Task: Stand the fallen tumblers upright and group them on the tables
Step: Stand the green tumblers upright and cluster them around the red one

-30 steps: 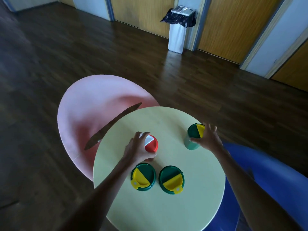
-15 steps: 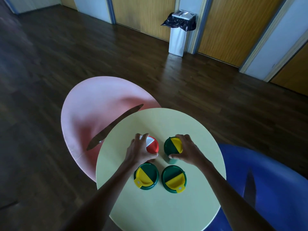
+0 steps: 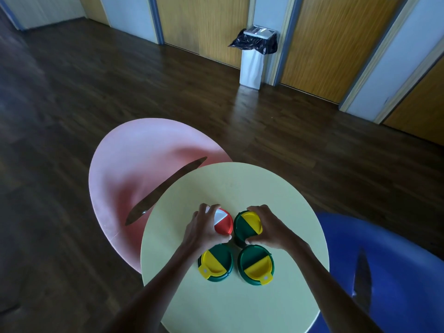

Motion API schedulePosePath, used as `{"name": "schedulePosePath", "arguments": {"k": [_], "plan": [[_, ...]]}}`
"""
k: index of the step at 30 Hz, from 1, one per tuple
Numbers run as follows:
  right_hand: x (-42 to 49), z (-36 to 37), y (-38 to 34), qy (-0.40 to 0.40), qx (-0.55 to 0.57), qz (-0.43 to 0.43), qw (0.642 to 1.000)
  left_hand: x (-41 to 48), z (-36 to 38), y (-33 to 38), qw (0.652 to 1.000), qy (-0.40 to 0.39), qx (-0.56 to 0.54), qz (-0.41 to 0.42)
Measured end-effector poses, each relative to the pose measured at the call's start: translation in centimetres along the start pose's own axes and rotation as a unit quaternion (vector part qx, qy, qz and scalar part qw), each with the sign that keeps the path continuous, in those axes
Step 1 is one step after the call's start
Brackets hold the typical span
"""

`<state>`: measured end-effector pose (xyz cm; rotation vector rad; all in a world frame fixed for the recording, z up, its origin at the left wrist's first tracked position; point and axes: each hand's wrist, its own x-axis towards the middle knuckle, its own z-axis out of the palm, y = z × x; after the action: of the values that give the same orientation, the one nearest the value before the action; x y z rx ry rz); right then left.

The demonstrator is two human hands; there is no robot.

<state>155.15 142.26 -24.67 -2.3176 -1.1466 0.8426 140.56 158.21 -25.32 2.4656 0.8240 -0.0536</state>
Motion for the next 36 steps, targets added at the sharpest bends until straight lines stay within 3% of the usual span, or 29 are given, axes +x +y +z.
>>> {"name": "schedulePosePath", "arguments": {"k": [8, 15, 18, 22, 27, 30, 36], "plan": [[-0.1, -0.1, 0.0, -0.015, 0.022, 0.006, 1.000, -0.2, 0.0, -0.3, 1.000, -0.007, 0.008, 0.013], [-1.3, 0.3, -0.3, 0.024, 0.102, 0.018, 0.994, -0.6, 0.2, -1.4, 0.999, 0.010, -0.010, 0.044], [-3.5, 1.1, 0.2, 0.099, 0.169, 0.039, 0.980, -2.1, 0.4, -2.3, 0.991, 0.088, -0.068, 0.071], [-7.7, 4.3, 0.9, 0.165, 0.239, 0.095, 0.952, -6.8, 1.5, -2.8, 0.952, 0.201, -0.216, 0.080], [-9.9, 8.5, 0.8, 0.134, 0.231, 0.124, 0.956, -10.1, 4.1, -3.8, 0.964, 0.109, -0.239, 0.042], [-9.7, 9.6, 0.4, 0.159, 0.218, 0.116, 0.956, -10.3, 4.4, -3.5, 0.970, 0.050, -0.238, 0.022], [-9.2, 9.5, 0.6, 0.162, 0.202, 0.107, 0.960, -10.0, 4.3, -3.7, 0.966, 0.059, -0.252, 0.012]]}}
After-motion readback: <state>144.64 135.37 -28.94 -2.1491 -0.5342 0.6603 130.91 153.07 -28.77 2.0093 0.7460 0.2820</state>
